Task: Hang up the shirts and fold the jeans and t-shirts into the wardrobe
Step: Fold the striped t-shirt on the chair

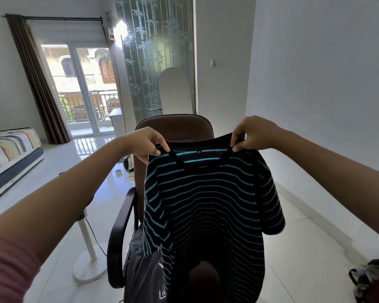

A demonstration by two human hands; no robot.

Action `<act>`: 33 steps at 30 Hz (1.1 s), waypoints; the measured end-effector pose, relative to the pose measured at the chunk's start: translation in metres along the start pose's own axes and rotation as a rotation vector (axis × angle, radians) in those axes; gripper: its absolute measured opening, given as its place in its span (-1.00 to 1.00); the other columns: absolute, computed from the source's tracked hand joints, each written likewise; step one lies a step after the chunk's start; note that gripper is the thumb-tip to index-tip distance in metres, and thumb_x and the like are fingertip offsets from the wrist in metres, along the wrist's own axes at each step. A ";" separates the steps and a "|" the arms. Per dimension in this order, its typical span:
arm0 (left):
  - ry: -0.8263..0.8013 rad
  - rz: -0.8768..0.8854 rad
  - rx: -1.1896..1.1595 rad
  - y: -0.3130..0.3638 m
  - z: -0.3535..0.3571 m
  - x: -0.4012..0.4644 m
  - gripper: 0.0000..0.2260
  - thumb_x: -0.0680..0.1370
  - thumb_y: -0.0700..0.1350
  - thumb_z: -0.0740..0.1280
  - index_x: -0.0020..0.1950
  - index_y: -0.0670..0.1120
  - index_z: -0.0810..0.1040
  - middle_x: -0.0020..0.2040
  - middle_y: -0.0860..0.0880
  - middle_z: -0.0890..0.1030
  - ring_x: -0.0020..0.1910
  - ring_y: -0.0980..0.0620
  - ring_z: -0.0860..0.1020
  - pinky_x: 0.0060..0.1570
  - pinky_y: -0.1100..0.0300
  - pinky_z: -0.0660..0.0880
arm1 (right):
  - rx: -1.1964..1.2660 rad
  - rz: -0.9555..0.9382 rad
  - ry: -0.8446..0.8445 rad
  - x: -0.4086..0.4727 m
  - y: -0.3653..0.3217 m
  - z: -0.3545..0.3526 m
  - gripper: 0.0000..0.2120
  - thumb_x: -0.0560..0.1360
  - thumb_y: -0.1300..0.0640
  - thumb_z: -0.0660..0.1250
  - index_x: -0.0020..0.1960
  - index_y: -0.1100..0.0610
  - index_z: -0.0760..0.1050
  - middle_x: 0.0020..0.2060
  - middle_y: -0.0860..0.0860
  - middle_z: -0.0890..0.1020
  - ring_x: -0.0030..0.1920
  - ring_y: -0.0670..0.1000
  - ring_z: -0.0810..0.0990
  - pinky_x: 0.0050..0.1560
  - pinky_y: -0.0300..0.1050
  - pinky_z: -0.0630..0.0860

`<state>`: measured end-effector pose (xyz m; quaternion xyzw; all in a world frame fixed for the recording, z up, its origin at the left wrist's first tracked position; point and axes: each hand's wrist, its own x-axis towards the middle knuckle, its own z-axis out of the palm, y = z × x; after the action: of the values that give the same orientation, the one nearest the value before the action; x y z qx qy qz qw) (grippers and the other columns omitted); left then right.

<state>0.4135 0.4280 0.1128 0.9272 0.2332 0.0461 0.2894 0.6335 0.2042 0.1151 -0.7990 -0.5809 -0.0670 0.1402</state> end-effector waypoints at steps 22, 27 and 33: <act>0.677 0.032 -0.018 -0.021 0.010 0.007 -0.77 0.36 -0.39 0.34 -0.22 -0.09 0.68 -0.28 -0.06 0.63 -0.15 -0.07 0.59 0.00 0.12 0.53 | 0.474 0.114 0.015 -0.007 0.013 0.001 -0.93 0.32 0.27 0.55 -0.24 0.19 0.67 -0.31 0.14 0.69 -0.32 -0.01 0.68 -0.29 -0.05 0.64; 0.745 0.069 -0.027 -0.015 0.015 0.011 -0.76 0.38 -0.36 0.29 -0.18 -0.10 0.69 -0.18 -0.03 0.65 -0.03 -0.07 0.59 0.18 0.09 0.48 | 0.478 0.110 0.037 -0.005 0.013 0.003 -0.95 0.40 0.30 0.47 -0.14 0.20 0.66 -0.28 0.06 0.67 -0.24 0.02 0.71 -0.26 -0.06 0.63; 0.676 0.088 -0.209 -0.007 0.012 0.010 -0.78 0.39 -0.37 0.41 -0.23 -0.04 0.63 -0.25 0.06 0.58 -0.12 -0.04 0.56 0.01 0.08 0.52 | 0.422 0.092 0.131 -0.004 0.013 0.002 -0.89 0.33 0.16 0.56 -0.24 0.16 0.65 -0.38 0.13 0.68 -0.37 0.14 0.63 -0.32 -0.21 0.55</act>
<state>0.4223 0.4317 0.0983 0.8341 0.2694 0.3863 0.2871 0.6446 0.1969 0.1101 -0.7714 -0.5348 0.0109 0.3446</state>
